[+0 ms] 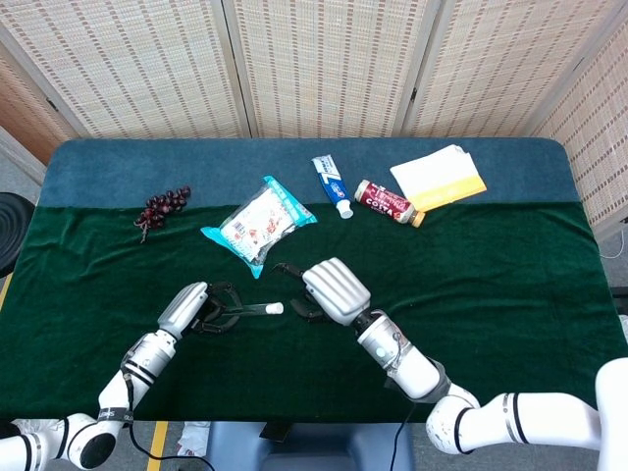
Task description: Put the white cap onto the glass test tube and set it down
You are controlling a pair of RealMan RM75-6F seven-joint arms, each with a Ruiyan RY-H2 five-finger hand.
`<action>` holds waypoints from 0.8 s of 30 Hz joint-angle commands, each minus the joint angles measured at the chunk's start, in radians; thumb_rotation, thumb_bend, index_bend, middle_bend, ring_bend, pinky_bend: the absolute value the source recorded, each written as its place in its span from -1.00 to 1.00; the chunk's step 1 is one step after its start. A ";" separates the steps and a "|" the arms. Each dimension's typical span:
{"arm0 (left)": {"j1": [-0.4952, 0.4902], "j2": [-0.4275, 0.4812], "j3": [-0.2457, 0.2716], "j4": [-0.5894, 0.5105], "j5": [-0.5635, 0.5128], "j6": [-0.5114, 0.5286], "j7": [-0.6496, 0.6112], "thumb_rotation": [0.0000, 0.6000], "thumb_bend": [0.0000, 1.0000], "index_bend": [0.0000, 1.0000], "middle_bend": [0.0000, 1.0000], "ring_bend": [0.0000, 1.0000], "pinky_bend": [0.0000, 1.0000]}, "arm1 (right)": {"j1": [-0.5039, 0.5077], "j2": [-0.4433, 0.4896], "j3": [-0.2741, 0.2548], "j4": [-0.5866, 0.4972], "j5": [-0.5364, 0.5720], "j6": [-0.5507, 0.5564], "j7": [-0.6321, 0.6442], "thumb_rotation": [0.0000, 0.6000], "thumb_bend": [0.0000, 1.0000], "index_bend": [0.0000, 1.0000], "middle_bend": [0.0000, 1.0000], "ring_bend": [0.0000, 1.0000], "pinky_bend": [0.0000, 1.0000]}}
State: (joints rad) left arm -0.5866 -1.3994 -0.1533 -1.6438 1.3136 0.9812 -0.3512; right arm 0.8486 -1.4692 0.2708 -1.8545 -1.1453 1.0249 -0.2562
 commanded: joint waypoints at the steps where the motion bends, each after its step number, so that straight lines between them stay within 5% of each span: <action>1: -0.004 0.004 0.005 0.023 -0.002 0.010 0.074 1.00 -0.05 0.29 1.00 0.86 0.87 | -0.026 0.047 0.003 -0.026 -0.015 0.031 0.001 1.00 -0.02 -0.50 1.00 1.00 1.00; 13: -0.057 -0.124 0.015 0.112 -0.090 -0.006 0.417 1.00 -0.06 0.28 1.00 0.85 0.87 | -0.123 0.159 -0.031 -0.034 -0.050 0.105 0.043 1.00 -0.02 -0.50 1.00 1.00 1.00; 24: -0.095 -0.213 0.008 0.167 -0.180 -0.023 0.584 1.00 -0.06 0.11 1.00 0.85 0.87 | -0.173 0.185 -0.047 0.004 -0.069 0.126 0.109 1.00 -0.02 -0.50 1.00 1.00 1.00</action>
State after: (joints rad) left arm -0.6801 -1.6099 -0.1449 -1.4787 1.1363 0.9598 0.2305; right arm 0.6758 -1.2848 0.2239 -1.8509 -1.2141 1.1504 -0.1478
